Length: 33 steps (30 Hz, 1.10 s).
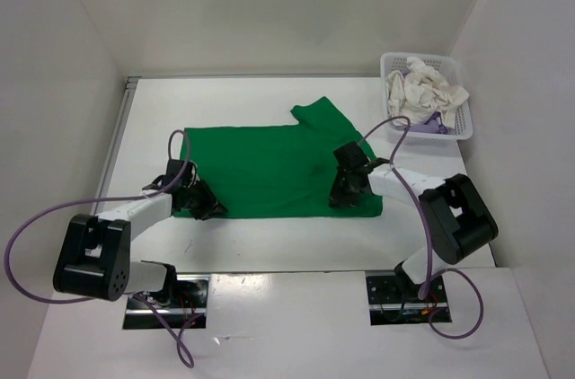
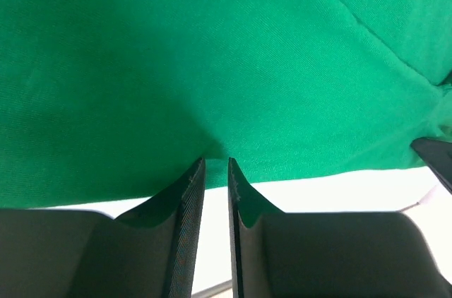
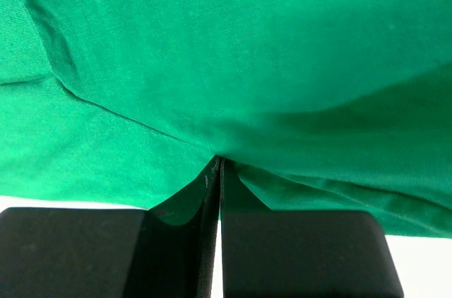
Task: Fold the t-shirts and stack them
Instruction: Fold the flattened tshirt in 1/3 of the way
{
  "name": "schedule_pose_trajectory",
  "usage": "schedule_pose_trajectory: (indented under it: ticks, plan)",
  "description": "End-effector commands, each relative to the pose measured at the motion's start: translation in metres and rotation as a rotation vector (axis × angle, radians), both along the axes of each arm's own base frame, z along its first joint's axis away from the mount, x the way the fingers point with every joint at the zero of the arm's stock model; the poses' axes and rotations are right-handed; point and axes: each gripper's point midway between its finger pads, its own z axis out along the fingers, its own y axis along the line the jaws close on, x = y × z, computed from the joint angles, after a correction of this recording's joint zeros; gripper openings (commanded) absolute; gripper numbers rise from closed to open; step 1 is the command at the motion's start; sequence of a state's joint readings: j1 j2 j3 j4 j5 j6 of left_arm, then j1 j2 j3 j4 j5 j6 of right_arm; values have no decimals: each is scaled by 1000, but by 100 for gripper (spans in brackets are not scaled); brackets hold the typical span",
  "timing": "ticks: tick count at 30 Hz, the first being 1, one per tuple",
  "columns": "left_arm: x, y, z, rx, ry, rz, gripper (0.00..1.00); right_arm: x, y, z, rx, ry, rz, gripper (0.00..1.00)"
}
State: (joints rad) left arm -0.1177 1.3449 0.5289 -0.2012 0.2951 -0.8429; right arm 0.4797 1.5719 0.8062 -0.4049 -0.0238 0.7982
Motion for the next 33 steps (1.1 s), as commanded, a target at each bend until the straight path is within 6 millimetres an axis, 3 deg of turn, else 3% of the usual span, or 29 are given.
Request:
schedule_pose_trajectory:
  ticks: [1, 4, 6, 7, 8, 9, 11, 12, 14, 15, 16, 19, 20, 22, 23, 24, 25, 26, 31, 33]
  plan:
    - [-47, -7, -13, -32, 139, 1, 27, -52, -12, -14, -13, 159, -17, 4]
    - [-46, -12, 1, -62, 80, 11, 27, -58, -11, -6, -3, 148, -17, 4]
    - [-38, -8, 13, -50, 39, 29, 27, -44, -4, 9, 14, 108, -3, 7]
    - [-31, -8, 21, -47, 17, 17, 27, -47, -6, 9, 8, 120, -3, 7]
    - [-24, -9, 30, -45, -10, 5, 27, -33, 0, 23, 13, 75, 17, 10]
    - [-5, -9, 51, -31, -68, -16, 27, -17, 0, 36, 5, 35, 28, 12]
    - [20, -5, 73, -6, -148, -12, 27, 1, 1, 53, 10, -19, 35, 19]
    - [45, 3, 92, 24, -215, 12, 27, 21, 2, 69, 30, -75, 25, 20]
    - [72, 17, 105, 38, -262, 66, 30, 37, 7, 81, 50, -132, 48, 20]
    - [91, 23, 104, 32, -278, 87, 33, 45, 9, 85, 63, -145, 43, 20]
    - [113, 39, 116, 36, -317, 135, 36, 56, 14, 90, 62, -162, 59, 20]
    - [162, 76, 105, 107, -332, 255, 52, 72, 30, 99, 109, -191, 99, 18]
    - [186, 101, 103, 169, -342, 310, 56, 77, 35, 106, 132, -215, 119, 18]
    - [208, 124, 97, 210, -341, 356, 58, 83, 38, 108, 135, -235, 127, 17]
    - [215, 138, 73, 245, -286, 355, 58, 86, 39, 106, 132, -241, 135, 17]
    - [223, 141, 69, 263, -278, 350, 58, 88, 39, 109, 131, -252, 145, 17]
    - [241, 156, 79, 305, -314, 363, 59, 91, 41, 108, 129, -250, 145, 17]
    - [244, 159, 62, 326, -277, 357, 59, 91, 41, 102, 125, -237, 144, 17]
    - [265, 175, 48, 400, -274, 362, 60, 89, 50, 99, 164, -222, 179, 17]
    - [269, 179, 39, 426, -259, 340, 60, 85, 50, 87, 163, -187, 184, 17]
